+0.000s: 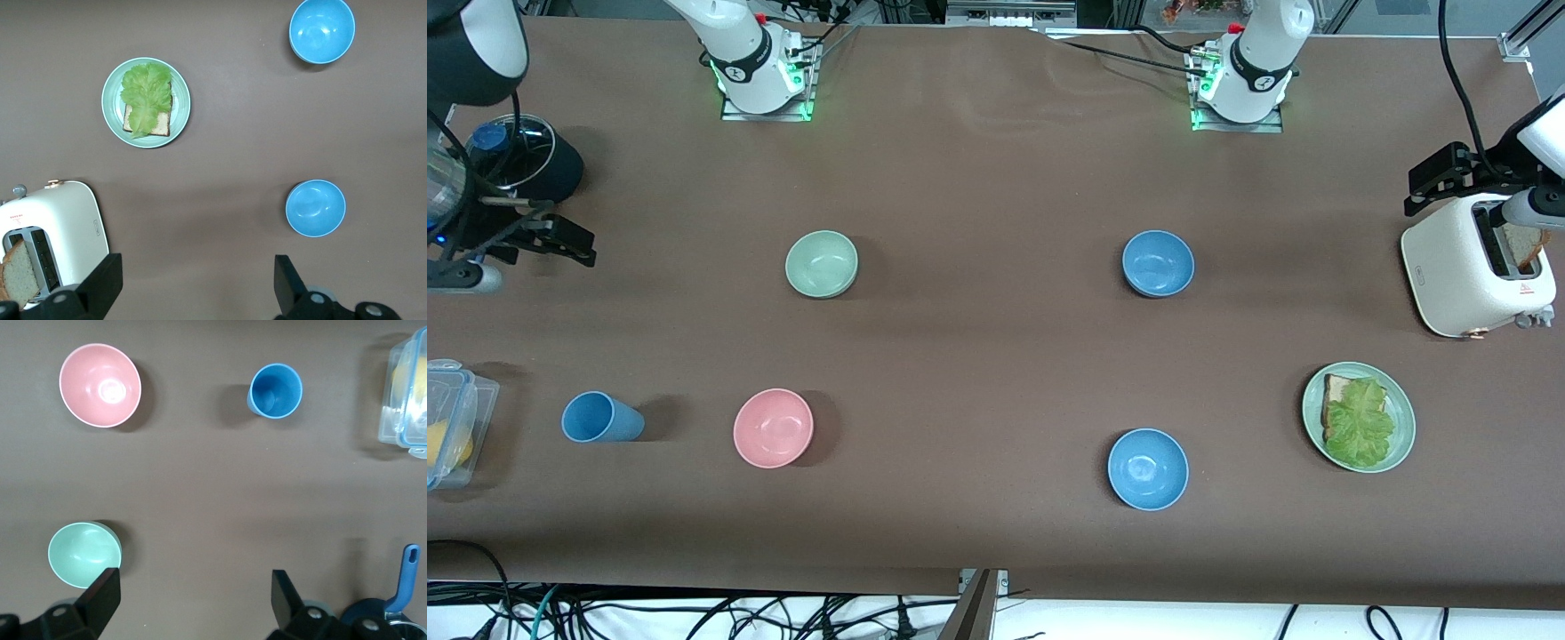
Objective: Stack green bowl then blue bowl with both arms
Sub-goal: 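Move the right gripper over the light green bowl, then lower the right gripper and close it on the green bowl rim, then slide the green bowl with the right gripper toward the table middle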
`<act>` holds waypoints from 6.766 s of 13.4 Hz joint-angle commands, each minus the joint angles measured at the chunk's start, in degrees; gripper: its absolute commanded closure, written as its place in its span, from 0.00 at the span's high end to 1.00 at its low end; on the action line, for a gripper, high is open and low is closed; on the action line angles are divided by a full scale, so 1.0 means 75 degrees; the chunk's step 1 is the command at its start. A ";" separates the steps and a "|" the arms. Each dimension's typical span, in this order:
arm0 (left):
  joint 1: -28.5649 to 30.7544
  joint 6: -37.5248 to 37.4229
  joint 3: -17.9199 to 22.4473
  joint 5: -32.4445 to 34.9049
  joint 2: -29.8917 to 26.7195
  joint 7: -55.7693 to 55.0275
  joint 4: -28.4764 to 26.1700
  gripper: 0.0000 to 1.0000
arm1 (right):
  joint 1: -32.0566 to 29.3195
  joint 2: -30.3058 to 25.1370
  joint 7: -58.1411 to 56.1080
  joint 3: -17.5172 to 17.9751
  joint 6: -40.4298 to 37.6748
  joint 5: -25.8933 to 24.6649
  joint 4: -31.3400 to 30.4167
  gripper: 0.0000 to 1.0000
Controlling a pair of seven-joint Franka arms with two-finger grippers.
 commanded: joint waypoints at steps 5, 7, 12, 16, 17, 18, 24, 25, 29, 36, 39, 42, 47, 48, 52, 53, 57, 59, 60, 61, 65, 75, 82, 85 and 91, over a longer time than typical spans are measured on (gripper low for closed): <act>0.0067 -0.0038 -0.0008 -0.0234 0.0108 0.0145 0.0201 1.00 | 0.0237 0.0896 0.0544 0.0255 0.1033 0.0512 -0.0744 1.00; 0.0067 -0.0038 -0.0008 -0.0234 0.0108 0.0145 0.0201 1.00 | 0.0436 0.0897 0.1130 0.0255 0.1853 0.0512 -0.1481 1.00; 0.0067 -0.0038 -0.0008 -0.0234 0.0120 0.0145 0.0190 1.00 | 0.0601 0.0885 0.2266 0.0641 0.3881 0.0501 -0.3357 1.00; 0.0067 -0.0038 -0.0008 -0.0234 0.0120 0.0145 0.0166 1.00 | 0.1070 0.0897 0.2726 0.0653 0.4855 0.0454 -0.4354 1.00; 0.0067 -0.0038 -0.0008 -0.0234 0.0120 0.0145 0.0166 1.00 | 0.1198 0.0908 0.2738 0.0653 0.5101 0.0454 -0.4588 1.00; 0.0067 -0.0038 -0.0008 -0.0245 0.0120 0.0145 0.0166 1.00 | 0.1280 0.0908 0.2738 0.0642 0.5347 0.0442 -0.4811 1.00; 0.0067 -0.0038 -0.0008 -0.0234 0.0120 0.0145 0.0166 1.00 | 0.1281 0.0885 0.2808 0.0653 0.5478 0.0395 -0.5281 1.00; 0.0079 -0.0038 -0.0008 -0.0234 0.0132 0.0145 0.0154 1.00 | 0.1281 0.0850 0.3075 0.0653 0.5467 0.0395 -0.5363 1.00; 0.0079 -0.0038 -0.0008 -0.0234 0.0132 0.0145 0.0154 1.00 | 0.1316 0.0593 0.3266 0.0665 0.5443 0.0383 -0.5761 1.00; 0.0079 -0.0038 -0.0008 -0.0234 0.0120 0.0157 0.0143 1.00 | 0.1316 0.0533 0.3266 0.0782 0.5455 0.0383 -0.5938 0.63; 0.0079 -0.0038 -0.0008 -0.0234 0.0132 0.0145 0.0143 1.00 | 0.1316 0.0580 0.3266 0.0782 0.5490 0.0383 -0.5938 0.57; 0.0079 -0.0038 -0.0008 -0.0234 0.0120 0.0145 0.0143 1.00 | 0.1316 0.0604 0.3266 0.0794 0.5490 0.0383 -0.5938 0.47; 0.0079 -0.0038 -0.0008 -0.0234 0.0132 0.0145 0.0143 1.00 | 0.1351 0.0604 0.3242 0.0794 0.5502 0.0372 -0.5927 0.18; 0.0079 -0.0038 -0.0008 -0.0234 0.0132 0.0145 0.0143 1.00 | 0.1398 0.0604 0.3207 0.0794 0.5502 0.0360 -0.5915 0.14; 0.0079 -0.0038 -0.0008 -0.0234 0.0132 0.0145 0.0143 1.00 | 0.1597 0.0604 0.3172 0.0794 0.5595 0.0360 -0.5857 0.00; 0.0079 -0.0038 -0.0008 -0.0234 0.0120 0.0145 0.0143 1.00 | 0.1621 0.0604 0.3160 0.0794 0.5595 0.0360 -0.5845 0.00; 0.0079 -0.0038 0.0003 -0.0234 0.0132 0.0145 0.0131 1.00 | 0.1644 0.0510 0.3102 0.0794 0.5513 0.0360 -0.5587 0.00; 0.0079 -0.0038 -0.0008 -0.0234 0.0132 0.0145 0.0131 1.00 | 0.1644 0.0428 0.3125 0.0829 0.5443 0.0372 -0.5411 0.00; 0.0079 -0.0038 -0.0008 -0.0234 0.0132 0.0145 0.0131 1.00 | 0.1644 0.0416 0.3195 0.0968 0.5327 0.0418 -0.5225 0.00; 0.0079 -0.0038 -0.0008 -0.0234 0.0132 0.0145 0.0119 1.00 | 0.1644 0.0451 0.3300 0.1097 0.5105 0.0430 -0.5015 0.00; 0.0079 -0.0038 -0.0008 -0.0234 0.0132 0.0145 0.0119 1.00 | 0.1668 0.0545 0.3826 0.1367 0.4974 0.0430 -0.4755 0.00; 0.0079 -0.0038 0.0003 -0.0234 0.0132 0.0145 0.0119 1.00 | 0.3190 0.2571 0.6745 0.1755 0.4974 0.0465 -0.2365 0.00; 0.0079 -0.0038 -0.0008 -0.0234 0.0167 0.0145 0.0119 1.00 | 0.3694 0.3216 0.7367 0.1767 0.4974 0.0559 -0.1720 0.00; 0.0079 -0.0038 0.0003 -0.0234 0.0167 0.0145 0.0119 1.00 | 0.3789 0.3474 0.7426 0.1767 0.4986 0.0583 -0.1708 0.00; 0.0079 -0.0038 -0.0008 -0.0234 0.0167 0.0145 0.0119 1.00 | 0.3824 0.3581 0.7495 0.1743 0.4916 0.0583 -0.1579 0.99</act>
